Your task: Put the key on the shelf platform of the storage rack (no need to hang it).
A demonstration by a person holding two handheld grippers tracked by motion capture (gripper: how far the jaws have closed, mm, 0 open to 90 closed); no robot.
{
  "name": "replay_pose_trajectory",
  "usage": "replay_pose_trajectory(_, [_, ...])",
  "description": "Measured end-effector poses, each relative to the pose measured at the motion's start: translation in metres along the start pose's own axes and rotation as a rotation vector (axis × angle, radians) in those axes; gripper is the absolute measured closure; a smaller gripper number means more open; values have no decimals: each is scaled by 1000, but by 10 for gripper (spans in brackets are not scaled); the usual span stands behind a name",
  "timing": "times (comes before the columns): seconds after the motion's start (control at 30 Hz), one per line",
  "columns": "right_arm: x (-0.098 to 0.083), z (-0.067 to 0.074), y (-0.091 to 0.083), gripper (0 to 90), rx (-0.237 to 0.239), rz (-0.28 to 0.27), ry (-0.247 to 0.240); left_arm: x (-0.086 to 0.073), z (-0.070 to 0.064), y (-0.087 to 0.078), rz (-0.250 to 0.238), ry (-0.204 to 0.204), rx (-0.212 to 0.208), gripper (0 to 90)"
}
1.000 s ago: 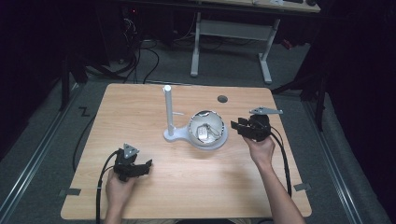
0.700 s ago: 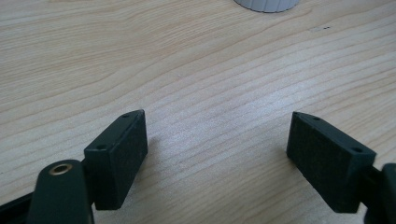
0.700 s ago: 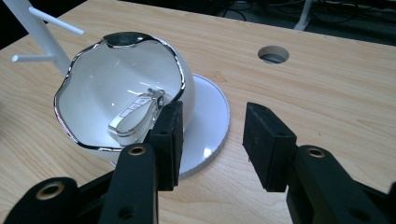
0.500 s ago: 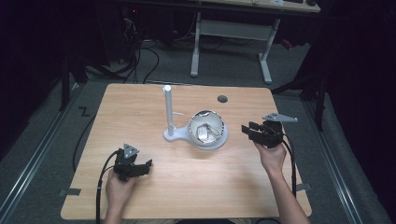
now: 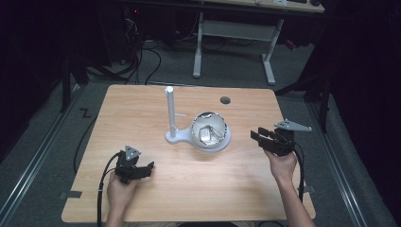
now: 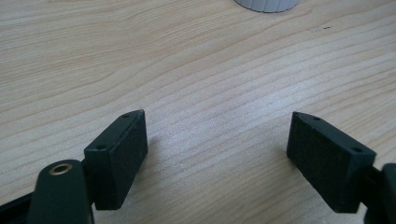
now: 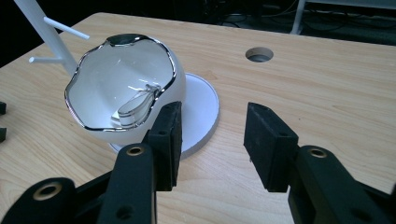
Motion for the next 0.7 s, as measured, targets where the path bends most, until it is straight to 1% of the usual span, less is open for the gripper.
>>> replay_pose_trajectory(0.13, [-6,-4,-6,574,-11,9,5,0,0,0,0,-2,1,207])
replay_pose_trajectory(0.27, [-11,-5,-13,575,-14,-2,13,0,0,0,0,0,0,207])
replay_pose_trajectory(0.4, [-17,-6,-16,575,-11,-6,21,0,0,0,-1,-1,1,207])
replay_pose_trajectory(0.53, [-22,-5,-19,575,-5,-7,17,0,0,0,0,1,-1,207])
replay_pose_trajectory(0.7, [-33,-4,-20,574,3,4,25,0,0,0,0,0,0,207])
Point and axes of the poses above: each handheld gripper's, and its own axes: y roughly forward along the jaws, x roughly out of its top, z roughly to its left, the point moved 1 cm from there along y, roughly forward along the jaws, and after that the axes turned 6 degrees about -x, right-handed, at the moved point
